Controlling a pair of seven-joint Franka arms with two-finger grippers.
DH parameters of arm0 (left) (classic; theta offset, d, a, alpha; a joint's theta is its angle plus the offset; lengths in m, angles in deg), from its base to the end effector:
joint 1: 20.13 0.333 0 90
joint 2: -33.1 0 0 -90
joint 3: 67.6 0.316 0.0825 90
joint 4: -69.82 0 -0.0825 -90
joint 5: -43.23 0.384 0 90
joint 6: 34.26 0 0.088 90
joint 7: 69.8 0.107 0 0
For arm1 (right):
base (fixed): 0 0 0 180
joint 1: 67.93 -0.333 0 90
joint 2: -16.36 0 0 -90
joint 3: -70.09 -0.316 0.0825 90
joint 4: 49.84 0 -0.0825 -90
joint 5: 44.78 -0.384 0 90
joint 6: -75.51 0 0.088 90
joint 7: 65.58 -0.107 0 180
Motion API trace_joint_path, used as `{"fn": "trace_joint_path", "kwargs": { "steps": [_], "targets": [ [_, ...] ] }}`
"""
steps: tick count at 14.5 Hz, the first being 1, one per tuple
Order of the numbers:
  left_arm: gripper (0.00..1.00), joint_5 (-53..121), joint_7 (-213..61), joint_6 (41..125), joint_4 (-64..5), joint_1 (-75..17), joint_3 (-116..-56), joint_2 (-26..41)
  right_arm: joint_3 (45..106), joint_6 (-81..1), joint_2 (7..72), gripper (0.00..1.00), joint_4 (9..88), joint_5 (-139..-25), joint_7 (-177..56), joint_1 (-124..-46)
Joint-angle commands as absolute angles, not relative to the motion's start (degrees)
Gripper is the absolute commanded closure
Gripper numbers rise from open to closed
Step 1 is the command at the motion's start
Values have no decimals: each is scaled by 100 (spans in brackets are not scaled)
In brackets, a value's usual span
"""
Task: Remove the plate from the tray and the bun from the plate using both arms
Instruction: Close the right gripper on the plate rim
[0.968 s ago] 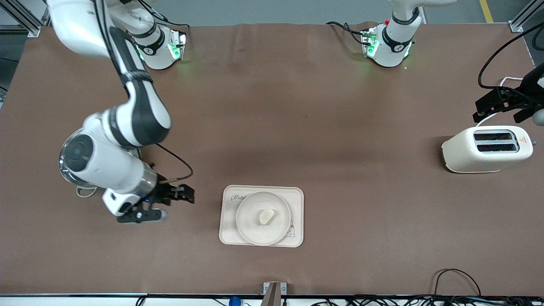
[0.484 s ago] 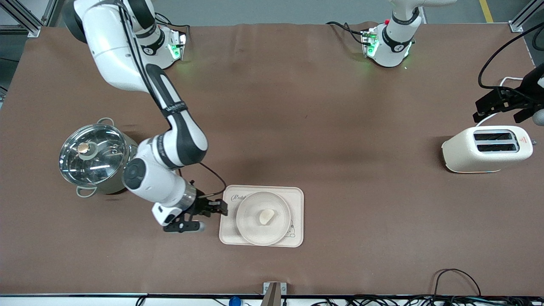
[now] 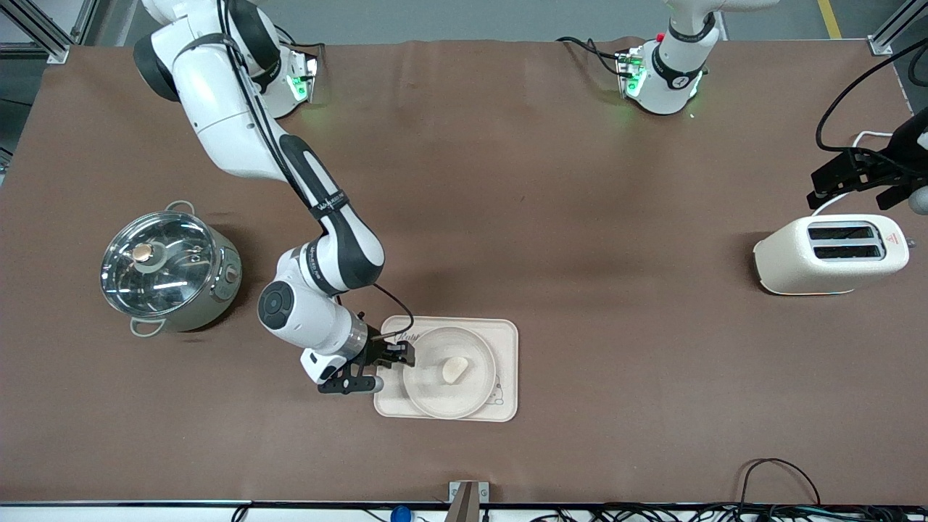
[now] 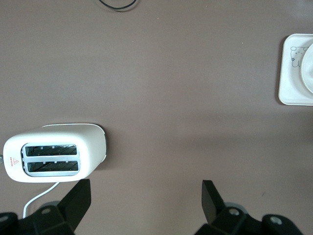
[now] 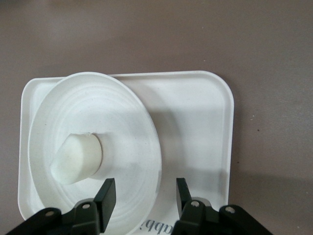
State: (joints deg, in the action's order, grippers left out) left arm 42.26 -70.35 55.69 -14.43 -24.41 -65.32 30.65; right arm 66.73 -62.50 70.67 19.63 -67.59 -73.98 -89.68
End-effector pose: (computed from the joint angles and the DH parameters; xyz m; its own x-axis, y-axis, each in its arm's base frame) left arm 0.5680 -0.0222 0.6478 0.9981 -0.0254 0.0566 -0.0263 -0.9995 0.0157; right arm 0.7127 0.3213 0.2246 0.9912 -0.0303 0.1289 0.0224 -0.9210 -0.3889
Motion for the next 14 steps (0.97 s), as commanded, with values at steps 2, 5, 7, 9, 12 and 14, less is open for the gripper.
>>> {"fn": "trace_joint_path", "kwargs": {
  "steps": [2,5,7,9,12,14],
  "targets": [
    [0,4253,-6980,5468,-1332,-2400,-6558,3028,6561,-6221,7295,47,1731,-7043,-7446,-8929],
    [0,4253,-6972,5468,-1341,-2400,-6558,3028,6561,-6212,7418,50,1600,-7370,-7428,-8894],
    [0,4253,-6972,5468,-1341,-2400,-6558,3028,6569,-6212,7524,50,1529,-7370,-7420,-8876],
    [0,4253,-6963,5468,-1341,-2400,-6558,3028,6569,-6212,7656,50,1380,-7370,-7420,-8876],
    [0,4253,-6963,5468,-1341,-2400,-6558,3028,6561,-6212,7665,53,1370,-7370,-7411,-8867],
    [0,4253,-6963,5468,-1332,-2391,-6558,3028,6569,-6212,7691,59,1370,-7370,-7402,-8876]
  ]
}}
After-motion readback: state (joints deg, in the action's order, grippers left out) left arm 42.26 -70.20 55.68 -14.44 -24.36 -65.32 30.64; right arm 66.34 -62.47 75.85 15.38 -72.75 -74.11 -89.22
